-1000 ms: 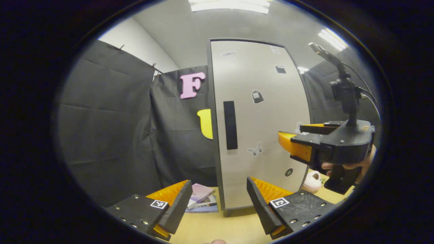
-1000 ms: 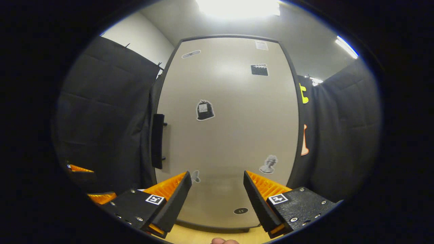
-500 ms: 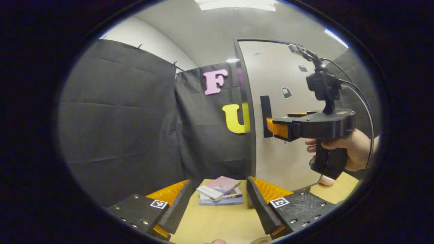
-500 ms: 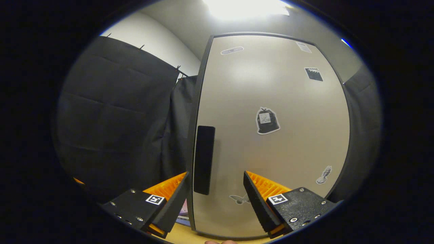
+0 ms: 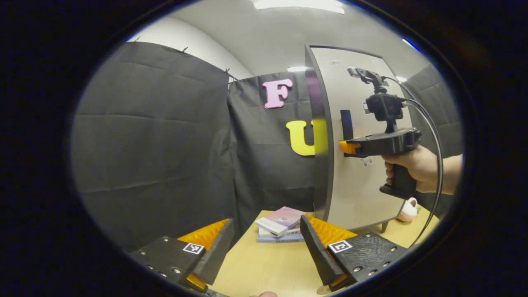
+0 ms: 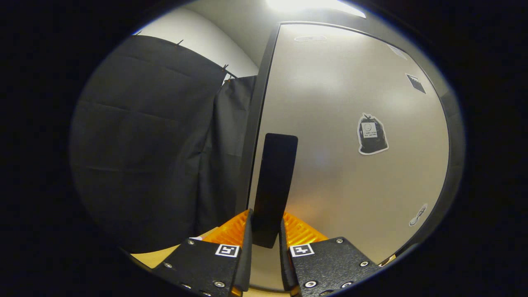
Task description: Open the cabinet door with the right hand, grasp the bottle in the cabinet with the left hand and place it on the coaster, then close the cabinet door with the right hand.
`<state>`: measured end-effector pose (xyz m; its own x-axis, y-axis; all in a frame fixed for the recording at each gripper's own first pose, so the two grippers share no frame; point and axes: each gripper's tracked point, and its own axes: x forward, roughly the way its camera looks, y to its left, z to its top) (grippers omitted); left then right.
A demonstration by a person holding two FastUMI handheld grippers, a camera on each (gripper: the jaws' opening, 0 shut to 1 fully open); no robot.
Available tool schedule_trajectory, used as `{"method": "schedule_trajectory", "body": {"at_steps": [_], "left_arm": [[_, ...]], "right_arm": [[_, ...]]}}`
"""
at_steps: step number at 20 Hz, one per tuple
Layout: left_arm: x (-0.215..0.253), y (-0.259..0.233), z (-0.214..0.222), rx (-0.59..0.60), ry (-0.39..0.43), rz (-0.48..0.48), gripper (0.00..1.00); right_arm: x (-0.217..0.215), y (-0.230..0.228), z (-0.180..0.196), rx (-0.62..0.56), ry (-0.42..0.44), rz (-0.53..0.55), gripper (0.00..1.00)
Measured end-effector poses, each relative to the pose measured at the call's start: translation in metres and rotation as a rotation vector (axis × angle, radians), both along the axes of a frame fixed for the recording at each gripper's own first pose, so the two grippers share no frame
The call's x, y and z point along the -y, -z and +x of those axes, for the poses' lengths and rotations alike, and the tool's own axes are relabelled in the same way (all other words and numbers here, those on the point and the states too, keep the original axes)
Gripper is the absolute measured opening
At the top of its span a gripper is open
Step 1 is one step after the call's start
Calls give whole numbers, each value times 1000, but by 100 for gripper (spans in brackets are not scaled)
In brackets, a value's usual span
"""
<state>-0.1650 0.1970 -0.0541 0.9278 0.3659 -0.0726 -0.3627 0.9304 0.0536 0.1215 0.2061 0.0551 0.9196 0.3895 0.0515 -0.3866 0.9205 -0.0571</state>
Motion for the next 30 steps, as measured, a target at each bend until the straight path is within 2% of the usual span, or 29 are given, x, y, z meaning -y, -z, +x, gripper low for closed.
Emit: {"method": "schedule_trajectory", "body": {"at_steps": [4, 5, 6, 7, 9, 13, 14, 15, 16, 17, 18, 21, 23, 25, 28, 30], "left_arm": [[0, 2, 7, 8, 32, -11, 93], [3, 4, 11, 6, 58, -14, 93], [6, 6, 15, 8, 86, -19, 97], [10, 6, 19, 12, 113, -19, 93], [12, 6, 21, 17, 152, -13, 97], [26, 3, 27, 51, 239, -28, 97], [26, 5, 31, 56, 257, -34, 93], [26, 7, 34, 55, 268, -37, 93], [25, 10, 36, 49, 271, -38, 93], [24, 9, 38, 47, 266, -39, 89], [22, 5, 38, 53, 254, -39, 93], [24, -4, 42, 65, 218, -36, 93], [32, -9, 44, 56, 197, -35, 97], [50, -24, 49, 68, 198, -8, 93], [80, -41, 66, 84, 203, 40, 93], [102, -50, 81, 98, 210, 47, 96]], "right_arm": [[2, 0, -2, -36, -3, 1, 21], [2, 1, -3, -40, -11, 3, 21], [1, 2, -4, -51, -19, 4, 20], [2, 1, -6, -60, -25, 9, 21], [5, 3, -13, -75, -37, 9, 21], [11, 2, -33, -60, -67, -9, 21], [13, 3, -36, -60, -74, -9, 21], [15, 3, -41, -63, -83, -6, 21], [16, 2, -47, -65, -90, -2, 20], [18, 2, -52, -67, -99, -6, 20], [20, 3, -56, -67, -112, -11, 19], [27, 3, -70, -79, -151, -30, 20], [33, 3, -80, -93, -183, -31, 20], [40, 2, -91, -98, -219, -31, 20], [54, 4, -100, -101, -264, -27, 20], [64, 6, -99, -97, -262, -37, 21]]}}
